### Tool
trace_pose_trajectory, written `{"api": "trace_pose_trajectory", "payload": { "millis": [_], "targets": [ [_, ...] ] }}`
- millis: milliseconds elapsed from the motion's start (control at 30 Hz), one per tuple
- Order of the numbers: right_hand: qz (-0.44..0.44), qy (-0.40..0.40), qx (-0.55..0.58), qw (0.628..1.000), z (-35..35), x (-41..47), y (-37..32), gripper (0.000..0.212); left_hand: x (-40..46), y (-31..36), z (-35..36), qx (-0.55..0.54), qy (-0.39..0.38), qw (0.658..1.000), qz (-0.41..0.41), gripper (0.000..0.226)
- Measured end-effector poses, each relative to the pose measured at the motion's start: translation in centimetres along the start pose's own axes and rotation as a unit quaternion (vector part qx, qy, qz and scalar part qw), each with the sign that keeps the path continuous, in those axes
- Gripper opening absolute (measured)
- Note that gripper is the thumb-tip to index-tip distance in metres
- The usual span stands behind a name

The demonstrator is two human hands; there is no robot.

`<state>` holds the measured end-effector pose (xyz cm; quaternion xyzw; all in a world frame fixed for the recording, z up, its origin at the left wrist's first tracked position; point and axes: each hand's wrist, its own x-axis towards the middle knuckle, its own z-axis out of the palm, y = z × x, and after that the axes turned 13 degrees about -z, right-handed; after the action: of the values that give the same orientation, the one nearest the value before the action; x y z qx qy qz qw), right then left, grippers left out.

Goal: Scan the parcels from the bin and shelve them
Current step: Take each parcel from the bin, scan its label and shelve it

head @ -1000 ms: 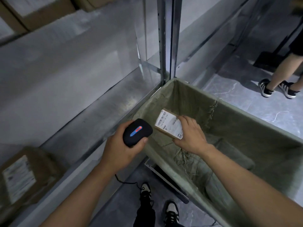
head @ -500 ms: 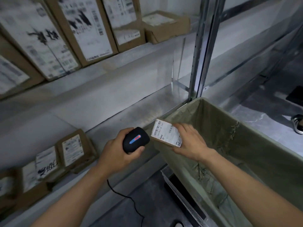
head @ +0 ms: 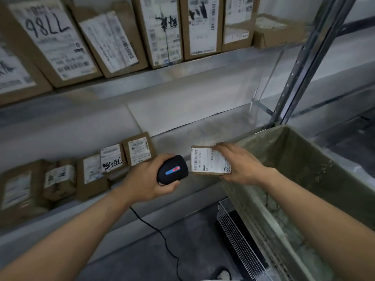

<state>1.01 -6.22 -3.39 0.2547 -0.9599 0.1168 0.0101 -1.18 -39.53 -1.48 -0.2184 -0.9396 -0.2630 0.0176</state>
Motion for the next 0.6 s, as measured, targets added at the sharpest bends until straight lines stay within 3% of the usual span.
{"api": "trace_pose_trajectory", "payload": {
  "millis": [600],
  "targets": [
    [-0.078,-0.041,-0.009,0.996,0.8,2.5,-4.6,0.096,-5.8,-4.9,-4.5,0.079,-0.018,0.996,0.032,0.078]
  ]
}}
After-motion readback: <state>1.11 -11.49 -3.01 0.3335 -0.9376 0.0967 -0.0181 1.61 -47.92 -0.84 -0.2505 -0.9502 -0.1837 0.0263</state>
